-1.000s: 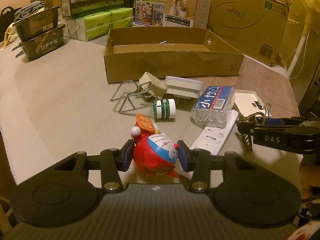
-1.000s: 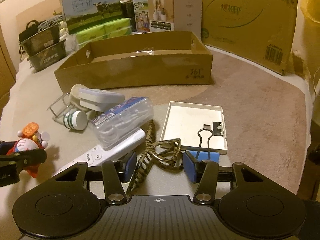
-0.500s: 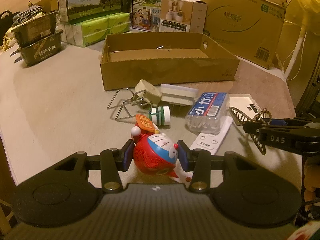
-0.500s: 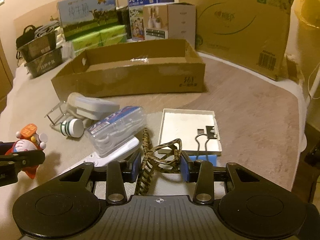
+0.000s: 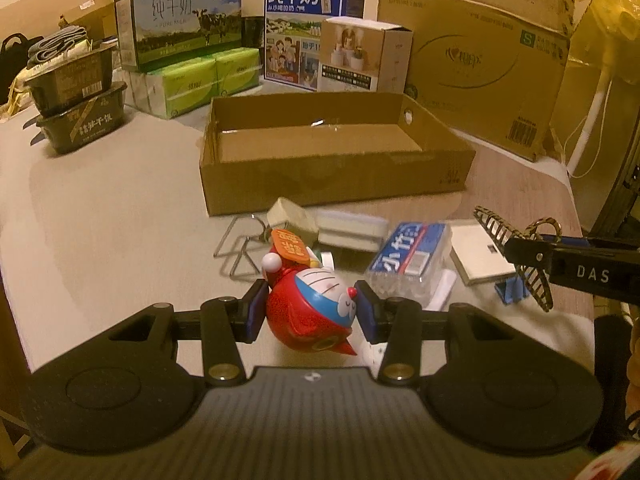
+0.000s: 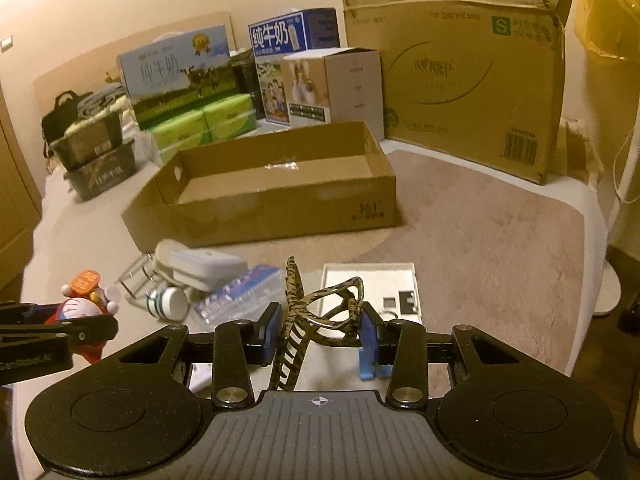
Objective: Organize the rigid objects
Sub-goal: 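Carry the red toy into the box with the left tool while the right tool drops the clip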
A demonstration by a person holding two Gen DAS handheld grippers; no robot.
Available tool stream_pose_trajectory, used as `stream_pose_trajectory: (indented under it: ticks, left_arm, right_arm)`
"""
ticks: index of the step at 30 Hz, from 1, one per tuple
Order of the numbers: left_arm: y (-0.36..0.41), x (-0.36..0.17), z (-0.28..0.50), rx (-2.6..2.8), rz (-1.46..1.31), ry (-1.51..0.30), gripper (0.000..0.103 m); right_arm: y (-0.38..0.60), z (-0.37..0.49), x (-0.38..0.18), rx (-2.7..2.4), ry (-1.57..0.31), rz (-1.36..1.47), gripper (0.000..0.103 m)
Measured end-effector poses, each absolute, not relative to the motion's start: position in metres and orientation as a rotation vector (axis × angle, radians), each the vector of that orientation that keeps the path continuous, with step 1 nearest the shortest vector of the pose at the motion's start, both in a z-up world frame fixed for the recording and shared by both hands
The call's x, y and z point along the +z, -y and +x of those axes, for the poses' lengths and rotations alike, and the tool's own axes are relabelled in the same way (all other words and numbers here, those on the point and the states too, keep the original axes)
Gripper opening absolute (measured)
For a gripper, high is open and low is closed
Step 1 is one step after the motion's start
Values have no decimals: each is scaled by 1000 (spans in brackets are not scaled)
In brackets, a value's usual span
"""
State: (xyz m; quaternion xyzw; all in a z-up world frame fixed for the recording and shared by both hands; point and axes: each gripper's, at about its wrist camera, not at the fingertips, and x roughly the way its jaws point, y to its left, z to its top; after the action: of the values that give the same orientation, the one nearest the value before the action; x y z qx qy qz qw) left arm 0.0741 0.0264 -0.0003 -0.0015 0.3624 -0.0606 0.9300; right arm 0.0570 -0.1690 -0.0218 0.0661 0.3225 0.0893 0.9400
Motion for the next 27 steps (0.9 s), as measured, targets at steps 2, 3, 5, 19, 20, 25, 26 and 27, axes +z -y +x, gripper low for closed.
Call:
stream_pose_trajectory:
  ticks: [2, 3, 5, 19, 20, 25, 26, 27]
  left_arm:
    - [-27, 3, 81, -122, -6, -735, 42]
    - [-28, 5, 85, -121, -8, -731, 42]
    - [-30, 11, 95, -117, -13, -718, 42]
    - [-50, 38, 214, -79, -19, -640, 42]
    - [-52, 36, 224, -76, -13, -641, 42]
    - [-58, 17, 258, -69, 0, -670, 42]
    - [-59, 12, 263, -68, 2, -679, 42]
    - [-60, 8, 266, -67, 2, -687, 42]
  right_arm:
    - [169, 63, -18, 206, -656, 142, 41]
    - [167, 69, -15, 219, -654, 141, 41]
    - [166, 79, -10, 236, -645, 139, 41]
    - [173, 211, 23, 258, -551, 83, 41]
    - [174, 223, 22, 253, -551, 78, 41]
    - [179, 257, 5, 237, -581, 64, 41]
    - [180, 263, -1, 235, -593, 62, 41]
    - [180, 267, -5, 234, -603, 58, 41]
